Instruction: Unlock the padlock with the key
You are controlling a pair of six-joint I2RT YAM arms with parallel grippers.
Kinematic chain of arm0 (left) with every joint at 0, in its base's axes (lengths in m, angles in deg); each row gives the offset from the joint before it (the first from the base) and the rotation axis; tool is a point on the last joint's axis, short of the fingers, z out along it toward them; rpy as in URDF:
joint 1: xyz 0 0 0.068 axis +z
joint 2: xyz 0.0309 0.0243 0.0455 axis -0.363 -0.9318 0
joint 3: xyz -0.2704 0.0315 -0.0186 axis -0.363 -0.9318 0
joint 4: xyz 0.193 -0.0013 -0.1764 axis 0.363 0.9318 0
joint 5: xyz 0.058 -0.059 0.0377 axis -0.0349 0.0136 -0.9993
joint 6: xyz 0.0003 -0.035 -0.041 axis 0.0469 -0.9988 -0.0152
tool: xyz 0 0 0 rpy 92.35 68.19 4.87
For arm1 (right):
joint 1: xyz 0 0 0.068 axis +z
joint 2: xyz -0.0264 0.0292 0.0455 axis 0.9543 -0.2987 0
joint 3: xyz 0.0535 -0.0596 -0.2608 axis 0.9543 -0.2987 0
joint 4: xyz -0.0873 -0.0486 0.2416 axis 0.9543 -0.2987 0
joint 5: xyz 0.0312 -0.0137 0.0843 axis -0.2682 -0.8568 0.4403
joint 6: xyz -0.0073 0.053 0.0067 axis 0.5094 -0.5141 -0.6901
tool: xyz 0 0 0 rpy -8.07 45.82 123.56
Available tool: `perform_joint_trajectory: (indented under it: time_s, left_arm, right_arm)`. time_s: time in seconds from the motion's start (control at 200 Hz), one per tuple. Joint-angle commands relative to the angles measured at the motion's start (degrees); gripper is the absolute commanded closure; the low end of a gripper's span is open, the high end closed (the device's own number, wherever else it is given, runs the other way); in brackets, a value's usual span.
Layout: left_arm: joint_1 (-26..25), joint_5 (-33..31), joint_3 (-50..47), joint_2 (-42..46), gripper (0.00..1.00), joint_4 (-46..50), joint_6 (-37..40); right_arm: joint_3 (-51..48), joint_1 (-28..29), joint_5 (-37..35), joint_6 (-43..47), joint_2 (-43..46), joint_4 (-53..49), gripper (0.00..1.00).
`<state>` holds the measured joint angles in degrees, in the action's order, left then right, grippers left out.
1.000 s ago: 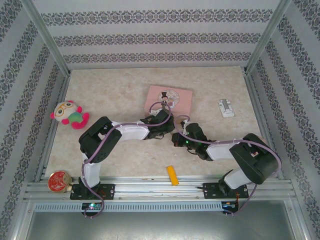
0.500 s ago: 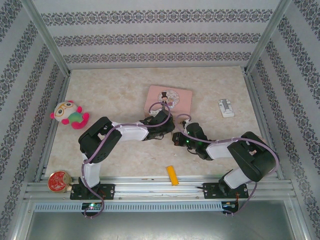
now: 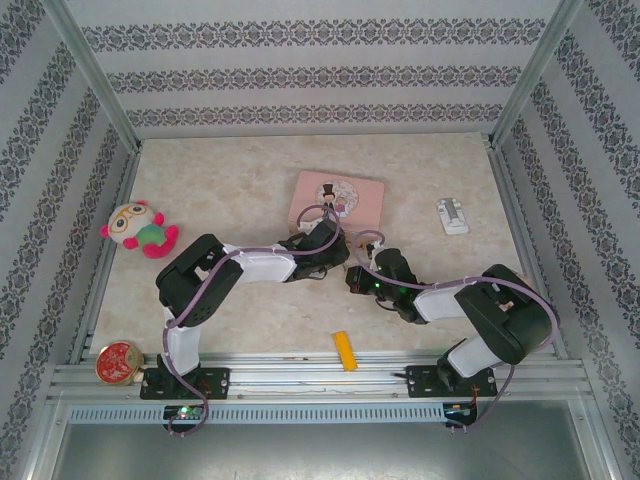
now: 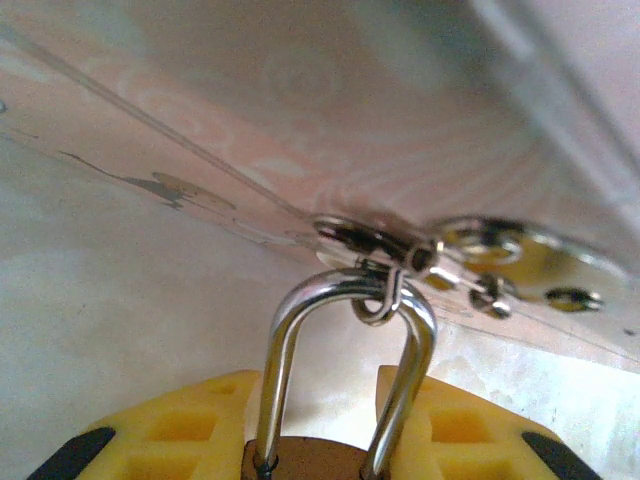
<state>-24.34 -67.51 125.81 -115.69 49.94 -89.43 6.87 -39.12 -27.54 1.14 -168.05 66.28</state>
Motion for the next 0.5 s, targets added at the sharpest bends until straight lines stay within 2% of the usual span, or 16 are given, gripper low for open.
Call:
perform_joint_trajectory:
  time_s: [0.0,0.495]
  left_arm:
    - [0.6,2.5,-0.1,2.7,1.0,-4.2,-3.4]
    - [0.6,2.7,-0.7,2.5,1.0,-5.5,-3.9]
  right_arm:
    - [0.1,-0.5,0.9,-0.3,-1.0,2.8,1.0]
    - [0.6,-1.0,2.8,-1.0,-4.4,5.2,1.0]
